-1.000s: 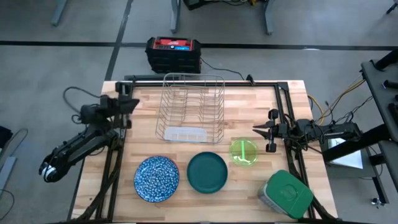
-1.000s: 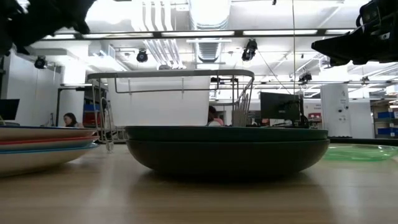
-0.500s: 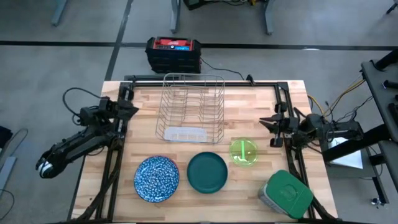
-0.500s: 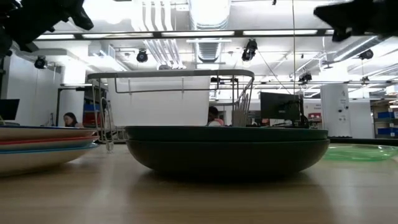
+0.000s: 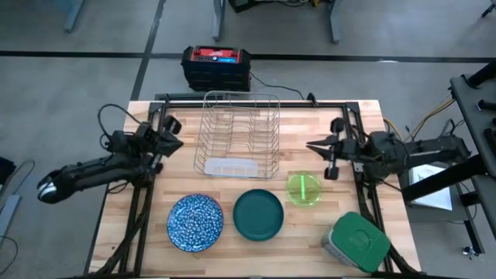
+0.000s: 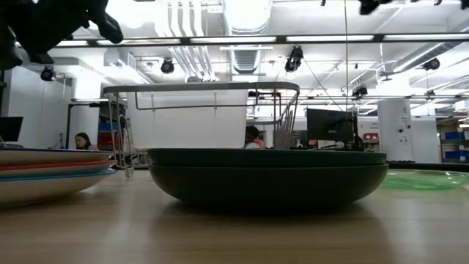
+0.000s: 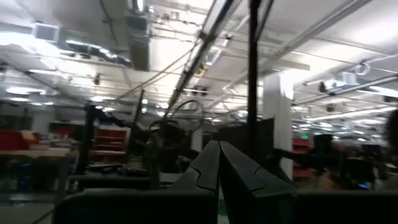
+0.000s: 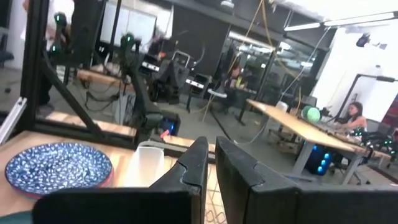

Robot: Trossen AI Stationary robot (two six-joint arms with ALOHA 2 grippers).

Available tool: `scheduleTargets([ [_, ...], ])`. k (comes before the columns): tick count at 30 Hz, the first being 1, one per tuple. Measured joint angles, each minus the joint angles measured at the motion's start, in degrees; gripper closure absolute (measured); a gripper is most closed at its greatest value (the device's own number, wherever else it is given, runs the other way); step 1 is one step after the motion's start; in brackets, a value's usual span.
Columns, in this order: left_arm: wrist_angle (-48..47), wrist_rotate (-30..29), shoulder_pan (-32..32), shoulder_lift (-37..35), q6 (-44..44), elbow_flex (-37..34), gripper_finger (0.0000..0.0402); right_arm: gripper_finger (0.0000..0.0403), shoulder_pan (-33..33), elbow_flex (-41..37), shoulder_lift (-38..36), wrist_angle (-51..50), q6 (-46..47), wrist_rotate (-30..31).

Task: Sort dishes
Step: Put the blue patterned plate into the dish rack

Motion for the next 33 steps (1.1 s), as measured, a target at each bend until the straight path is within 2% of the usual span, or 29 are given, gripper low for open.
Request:
scheduleTargets([
  [3,-15.82,-3.32,-5.23,0.27,2.65,3.23,0.0401,0.0381,0.0,3.86,4.92,0.03,-0.11,0.0],
  [7,-35.81,-19.94,-17.3,1.86,14.59,9.36,0.0401,0.0384,0.0,8.56,9.4,-3.91,0.87,0.0],
  [12,-52.71,-27.72,-32.7,3.9,29.33,22.48,0.0401,0.0384,0.0,12.41,12.52,-9.86,4.5,0.0],
  [17,-70.69,-41.17,-46.4,8.13,33.24,33.06,0.0401,0.0384,0.0,12.65,13.67,-10.36,7.22,0.02],
  [23,-83.82,-55.79,-61.28,14.97,22.12,38.58,0.0401,0.0384,0.15,12.65,13.75,-10.49,9.56,0.09],
  [26,-87.39,-62.31,-67.71,18.44,16.32,40.73,0.0401,0.0385,0.15,13.17,14.21,-10.56,11.16,2.47],
  [33,-101.74,-68.44,-78.23,25.04,-7.77,42.8,0.0401,0.0385,0.3,16.6,19.88,-13.91,16.38,2.85],
])
